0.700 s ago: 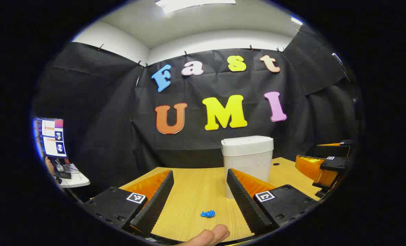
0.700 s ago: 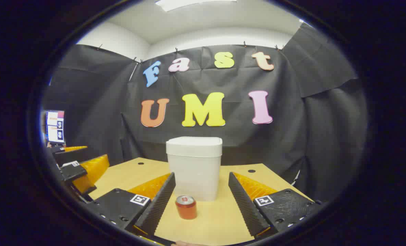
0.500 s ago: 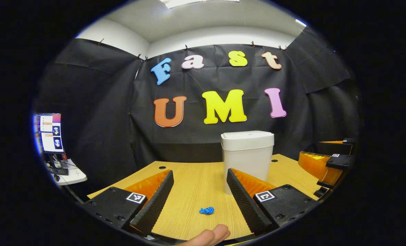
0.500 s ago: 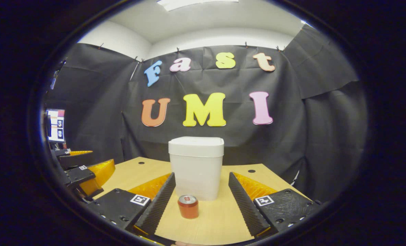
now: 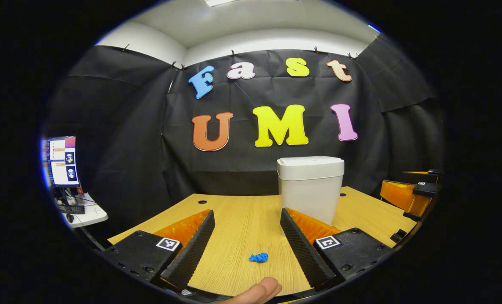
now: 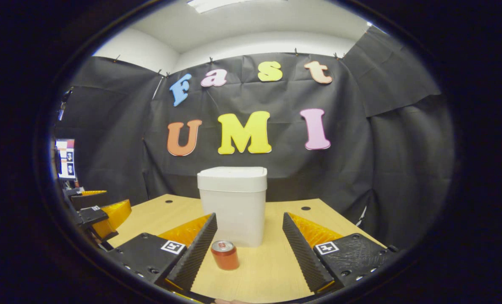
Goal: Press the lid of the desktop garbage bin to open it, pick up the crumpled paper on the desktop and throw it into the bin, then pick up the pop can on the desktop and drop it into the bin, and finally close the garbage bin lid.
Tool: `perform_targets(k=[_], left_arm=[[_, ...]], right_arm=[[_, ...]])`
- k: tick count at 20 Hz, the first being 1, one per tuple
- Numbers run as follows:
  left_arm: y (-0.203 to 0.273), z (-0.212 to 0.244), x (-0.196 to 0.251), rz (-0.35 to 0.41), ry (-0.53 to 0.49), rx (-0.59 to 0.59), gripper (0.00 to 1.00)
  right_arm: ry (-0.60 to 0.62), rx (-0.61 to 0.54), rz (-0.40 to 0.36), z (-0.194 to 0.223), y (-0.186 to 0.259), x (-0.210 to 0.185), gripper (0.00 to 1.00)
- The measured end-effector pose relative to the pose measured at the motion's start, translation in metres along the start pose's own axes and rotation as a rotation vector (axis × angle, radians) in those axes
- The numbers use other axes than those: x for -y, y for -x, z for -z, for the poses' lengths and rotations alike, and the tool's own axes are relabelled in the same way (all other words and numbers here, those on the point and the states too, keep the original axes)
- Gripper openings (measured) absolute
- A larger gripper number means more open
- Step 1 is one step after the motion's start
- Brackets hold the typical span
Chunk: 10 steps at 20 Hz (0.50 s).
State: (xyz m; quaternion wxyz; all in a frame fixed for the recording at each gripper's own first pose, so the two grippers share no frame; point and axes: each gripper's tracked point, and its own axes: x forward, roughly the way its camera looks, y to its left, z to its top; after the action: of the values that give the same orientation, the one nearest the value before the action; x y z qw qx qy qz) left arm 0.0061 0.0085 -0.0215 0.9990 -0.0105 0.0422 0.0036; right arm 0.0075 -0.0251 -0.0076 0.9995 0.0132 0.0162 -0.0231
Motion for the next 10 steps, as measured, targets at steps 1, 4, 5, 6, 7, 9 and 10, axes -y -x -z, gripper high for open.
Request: perform_targets(k=[1,4,5,6,7,9,10], left_arm=[[0.0,0.0,0.0,0.0,-0.003,-0.002,1.0],[-0.002,0.004,0.0,-0.009,-0.014,-0.016,1.0],[-0.004,0.007,0.0,-0.009,-0.013,-0.023,1.0],[-0.006,0.009,0.001,-0.009,-0.01,-0.029,1.0],[-0.005,0.012,0.001,-0.006,-0.007,-0.035,1.0],[-0.007,0.015,0.001,-0.005,-0.001,-0.05,1.0],[-0.008,0.017,0.0,-0.005,0.001,-0.057,1.0]], right_arm=[[-0.001,-0.006,0.002,0.002,-0.001,0.003,0.95],[0.012,-0.01,0.007,0.005,-0.008,0.01,0.95],[0.018,-0.008,0.015,0.005,-0.01,0.014,0.95],[0.02,-0.011,0.019,0.007,-0.012,0.015,0.95],[0.018,-0.016,0.02,0.009,-0.014,0.016,0.95],[0.008,-0.023,0.018,0.01,-0.018,0.018,0.96],[0.008,-0.023,0.016,0.008,-0.021,0.017,0.95]])
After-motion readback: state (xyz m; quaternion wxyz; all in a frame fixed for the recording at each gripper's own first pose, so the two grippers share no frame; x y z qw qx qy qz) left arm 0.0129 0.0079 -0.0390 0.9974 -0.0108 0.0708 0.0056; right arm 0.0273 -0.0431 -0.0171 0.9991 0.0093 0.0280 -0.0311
